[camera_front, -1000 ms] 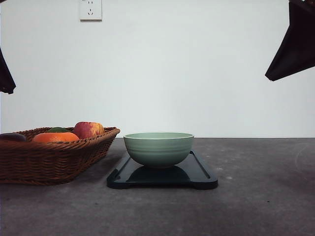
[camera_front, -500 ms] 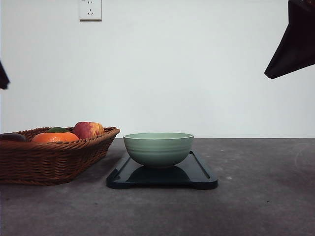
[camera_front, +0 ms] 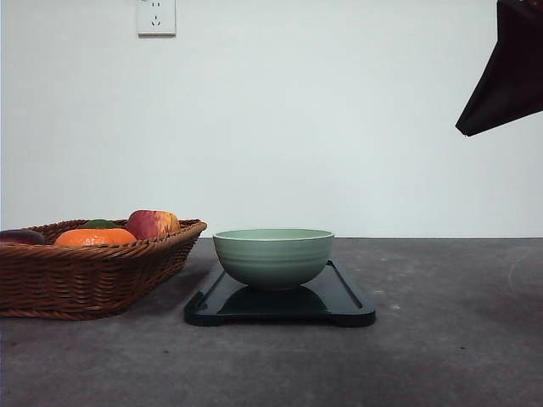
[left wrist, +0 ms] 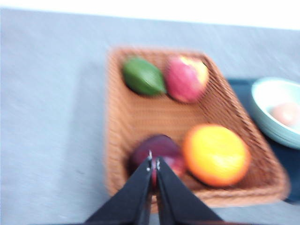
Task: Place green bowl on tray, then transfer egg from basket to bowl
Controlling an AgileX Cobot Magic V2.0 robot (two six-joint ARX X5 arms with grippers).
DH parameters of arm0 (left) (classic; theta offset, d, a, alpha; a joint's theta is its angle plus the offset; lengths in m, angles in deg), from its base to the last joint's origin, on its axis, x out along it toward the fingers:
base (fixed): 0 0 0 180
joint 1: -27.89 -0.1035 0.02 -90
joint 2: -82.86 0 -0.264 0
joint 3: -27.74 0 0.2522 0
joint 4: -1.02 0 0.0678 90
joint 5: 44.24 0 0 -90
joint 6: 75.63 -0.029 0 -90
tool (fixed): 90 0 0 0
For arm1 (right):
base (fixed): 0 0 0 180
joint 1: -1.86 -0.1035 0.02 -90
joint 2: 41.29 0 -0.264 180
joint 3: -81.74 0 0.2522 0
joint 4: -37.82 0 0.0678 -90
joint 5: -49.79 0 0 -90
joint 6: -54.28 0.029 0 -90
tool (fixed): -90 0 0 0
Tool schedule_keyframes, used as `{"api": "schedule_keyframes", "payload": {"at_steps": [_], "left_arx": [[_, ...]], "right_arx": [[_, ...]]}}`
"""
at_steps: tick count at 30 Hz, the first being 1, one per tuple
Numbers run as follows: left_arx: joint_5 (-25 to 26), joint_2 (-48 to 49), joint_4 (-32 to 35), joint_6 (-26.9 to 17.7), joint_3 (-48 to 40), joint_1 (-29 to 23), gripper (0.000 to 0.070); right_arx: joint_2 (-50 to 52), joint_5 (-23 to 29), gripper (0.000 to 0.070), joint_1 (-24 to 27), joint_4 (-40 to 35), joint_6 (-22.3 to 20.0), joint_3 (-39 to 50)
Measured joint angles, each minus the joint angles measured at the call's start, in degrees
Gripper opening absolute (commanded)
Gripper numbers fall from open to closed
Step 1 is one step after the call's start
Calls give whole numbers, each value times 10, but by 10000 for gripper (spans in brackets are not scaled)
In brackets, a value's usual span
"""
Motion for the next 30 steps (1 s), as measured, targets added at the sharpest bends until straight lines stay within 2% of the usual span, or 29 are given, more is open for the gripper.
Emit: {"api": "schedule_keyframes", "payload": {"at_steps": [11, 17, 30], "left_arx": [[0, 145, 70, -9, -142, -39, 0], [-2, 147, 101, -7, -156, -42, 0], [-2, 147, 101, -4, -156, -42, 0]], "right_arx": [[0, 0, 17, 0, 0, 0, 0], [1, 0, 17, 0, 0, 0, 0], [1, 0, 17, 0, 0, 0, 0]]}}
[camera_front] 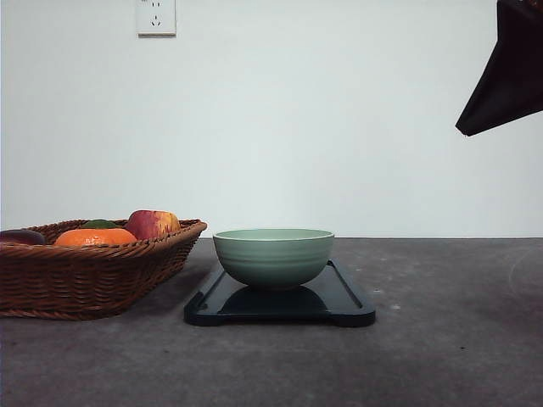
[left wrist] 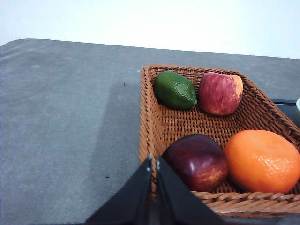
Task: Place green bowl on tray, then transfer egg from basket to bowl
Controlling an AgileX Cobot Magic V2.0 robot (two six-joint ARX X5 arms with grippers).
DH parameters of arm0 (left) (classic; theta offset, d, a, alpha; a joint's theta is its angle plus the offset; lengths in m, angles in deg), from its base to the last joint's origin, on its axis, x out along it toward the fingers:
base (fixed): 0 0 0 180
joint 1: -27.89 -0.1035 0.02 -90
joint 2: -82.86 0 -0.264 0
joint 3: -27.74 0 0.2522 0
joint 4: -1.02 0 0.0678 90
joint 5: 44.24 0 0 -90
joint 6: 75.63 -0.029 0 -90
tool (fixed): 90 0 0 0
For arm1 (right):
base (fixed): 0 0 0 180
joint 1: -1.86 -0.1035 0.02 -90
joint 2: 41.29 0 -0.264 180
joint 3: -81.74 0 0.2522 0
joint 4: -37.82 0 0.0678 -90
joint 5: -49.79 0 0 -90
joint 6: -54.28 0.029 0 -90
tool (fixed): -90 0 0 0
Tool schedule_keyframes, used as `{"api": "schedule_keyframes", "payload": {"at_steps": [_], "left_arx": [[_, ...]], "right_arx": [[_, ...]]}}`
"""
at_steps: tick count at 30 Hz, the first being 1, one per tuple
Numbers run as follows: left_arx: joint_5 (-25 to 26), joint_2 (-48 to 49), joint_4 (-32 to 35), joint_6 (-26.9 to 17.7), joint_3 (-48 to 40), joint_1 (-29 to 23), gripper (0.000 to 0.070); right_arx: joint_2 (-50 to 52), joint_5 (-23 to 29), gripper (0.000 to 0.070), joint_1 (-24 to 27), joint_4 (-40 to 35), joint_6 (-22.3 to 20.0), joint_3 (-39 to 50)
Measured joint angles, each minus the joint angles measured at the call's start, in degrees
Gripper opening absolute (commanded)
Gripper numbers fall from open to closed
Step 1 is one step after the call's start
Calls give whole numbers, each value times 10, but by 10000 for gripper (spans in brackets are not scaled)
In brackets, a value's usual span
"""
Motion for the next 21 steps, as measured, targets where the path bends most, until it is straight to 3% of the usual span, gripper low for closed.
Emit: {"api": "schedule_keyframes", "payload": {"at_steps": [8, 11, 14, 17, 21], "left_arx": [[0, 0, 0, 0, 0, 0, 0], [0, 0, 0, 0, 0, 0, 0], [0, 0, 0, 1, 0, 0, 0], [0, 0, 0, 1, 0, 0, 0], [0, 0, 0, 1, 0, 0, 0]], "right_arx": [[0, 0, 17, 0, 0, 0, 0], [13, 10, 17, 1, -4, -22, 4], [59, 31, 17, 11, -58, -52, 33], [115, 59, 17, 38, -118, -64, 78], [197, 78, 17, 86, -133, -68, 146]]}}
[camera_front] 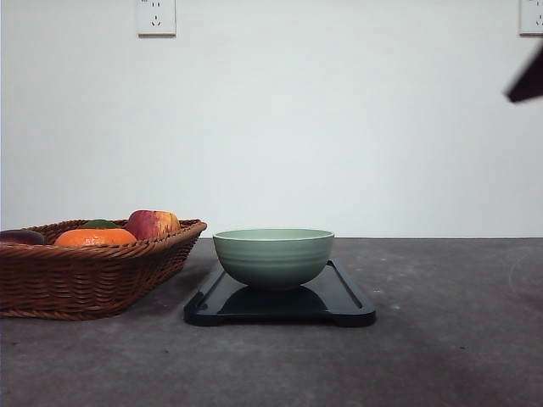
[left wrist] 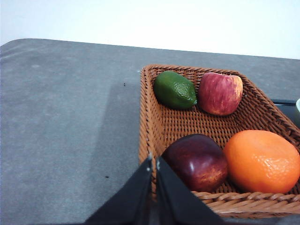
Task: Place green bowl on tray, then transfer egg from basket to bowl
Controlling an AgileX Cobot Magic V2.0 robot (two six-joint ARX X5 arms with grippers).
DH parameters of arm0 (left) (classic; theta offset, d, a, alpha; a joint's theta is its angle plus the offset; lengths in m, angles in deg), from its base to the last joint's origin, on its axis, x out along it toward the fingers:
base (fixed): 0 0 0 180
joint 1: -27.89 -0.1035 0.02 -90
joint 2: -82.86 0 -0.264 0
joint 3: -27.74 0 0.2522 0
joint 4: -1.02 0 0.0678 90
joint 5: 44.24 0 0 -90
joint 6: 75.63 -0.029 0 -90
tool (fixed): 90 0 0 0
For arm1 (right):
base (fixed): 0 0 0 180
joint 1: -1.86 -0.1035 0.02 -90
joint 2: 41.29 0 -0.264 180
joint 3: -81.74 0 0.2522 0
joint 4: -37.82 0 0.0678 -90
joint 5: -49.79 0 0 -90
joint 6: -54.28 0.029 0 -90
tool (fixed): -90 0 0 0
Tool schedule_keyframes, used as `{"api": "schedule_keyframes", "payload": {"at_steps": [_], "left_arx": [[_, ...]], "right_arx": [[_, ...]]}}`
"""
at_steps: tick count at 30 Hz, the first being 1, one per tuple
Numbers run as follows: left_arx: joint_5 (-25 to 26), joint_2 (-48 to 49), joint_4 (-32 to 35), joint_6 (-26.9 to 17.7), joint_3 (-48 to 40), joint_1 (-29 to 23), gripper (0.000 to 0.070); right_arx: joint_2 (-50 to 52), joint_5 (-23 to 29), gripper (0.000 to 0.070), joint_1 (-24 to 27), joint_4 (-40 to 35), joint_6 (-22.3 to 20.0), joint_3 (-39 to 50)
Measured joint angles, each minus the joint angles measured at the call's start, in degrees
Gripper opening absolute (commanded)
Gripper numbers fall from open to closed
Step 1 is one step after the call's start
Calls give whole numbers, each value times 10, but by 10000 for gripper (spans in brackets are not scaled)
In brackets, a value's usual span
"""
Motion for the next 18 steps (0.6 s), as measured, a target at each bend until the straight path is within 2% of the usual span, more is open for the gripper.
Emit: {"api": "schedule_keyframes", "payload": {"at_steps": [7, 13, 18], "left_arx": [[0, 0, 0, 0, 0, 0, 0], [0, 0, 0, 0, 0, 0, 0], [0, 0, 0, 0, 0, 0, 0]], "right_arx": [[134, 28, 17, 74, -33, 1, 103], [219, 29, 17, 94, -76, 1, 184], [271, 58, 17, 100, -88, 6, 228]]}}
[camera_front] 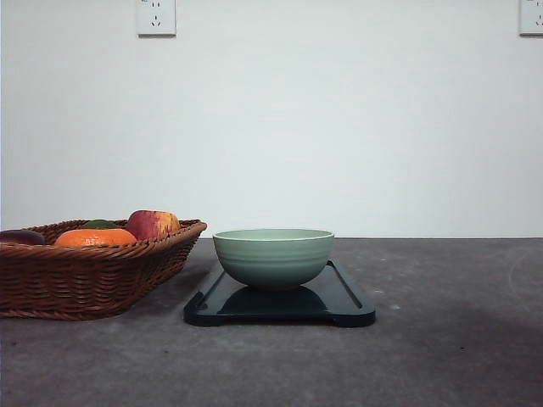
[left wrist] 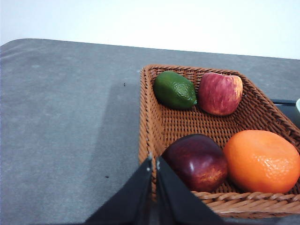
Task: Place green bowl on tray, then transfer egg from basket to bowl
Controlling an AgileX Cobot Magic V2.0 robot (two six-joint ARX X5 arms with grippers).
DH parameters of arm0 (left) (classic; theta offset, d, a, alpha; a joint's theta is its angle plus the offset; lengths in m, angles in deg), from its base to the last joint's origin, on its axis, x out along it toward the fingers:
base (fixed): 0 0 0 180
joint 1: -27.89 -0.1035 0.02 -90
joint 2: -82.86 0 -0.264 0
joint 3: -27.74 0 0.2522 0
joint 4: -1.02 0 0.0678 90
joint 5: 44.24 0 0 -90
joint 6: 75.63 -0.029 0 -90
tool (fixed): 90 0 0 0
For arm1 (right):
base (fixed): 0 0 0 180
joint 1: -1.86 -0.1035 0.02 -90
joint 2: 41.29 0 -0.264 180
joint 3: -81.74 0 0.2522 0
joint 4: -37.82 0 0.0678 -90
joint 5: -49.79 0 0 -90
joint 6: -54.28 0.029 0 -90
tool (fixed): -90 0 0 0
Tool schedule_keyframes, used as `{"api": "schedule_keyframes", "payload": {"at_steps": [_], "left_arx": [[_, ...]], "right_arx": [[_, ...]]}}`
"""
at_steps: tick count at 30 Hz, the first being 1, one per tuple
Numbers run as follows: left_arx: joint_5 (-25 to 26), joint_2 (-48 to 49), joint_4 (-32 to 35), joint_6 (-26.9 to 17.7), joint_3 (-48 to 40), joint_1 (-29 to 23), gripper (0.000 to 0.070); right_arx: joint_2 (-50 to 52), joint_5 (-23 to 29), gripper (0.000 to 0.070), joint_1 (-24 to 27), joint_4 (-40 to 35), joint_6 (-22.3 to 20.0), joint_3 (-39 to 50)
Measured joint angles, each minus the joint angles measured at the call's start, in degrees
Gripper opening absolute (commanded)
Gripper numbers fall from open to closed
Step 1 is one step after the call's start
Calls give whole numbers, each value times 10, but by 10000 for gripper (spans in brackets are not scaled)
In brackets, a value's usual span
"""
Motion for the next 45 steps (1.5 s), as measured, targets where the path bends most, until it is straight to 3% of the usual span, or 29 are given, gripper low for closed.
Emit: {"api": "schedule_keyframes", "payload": {"at_steps": [6, 45], "left_arx": [[0, 0, 0, 0, 0, 0, 0], [0, 0, 0, 0, 0, 0, 0]], "right_arx": [[17, 29, 17, 1, 2, 14, 8], [17, 29, 17, 5, -5, 24, 8]]}}
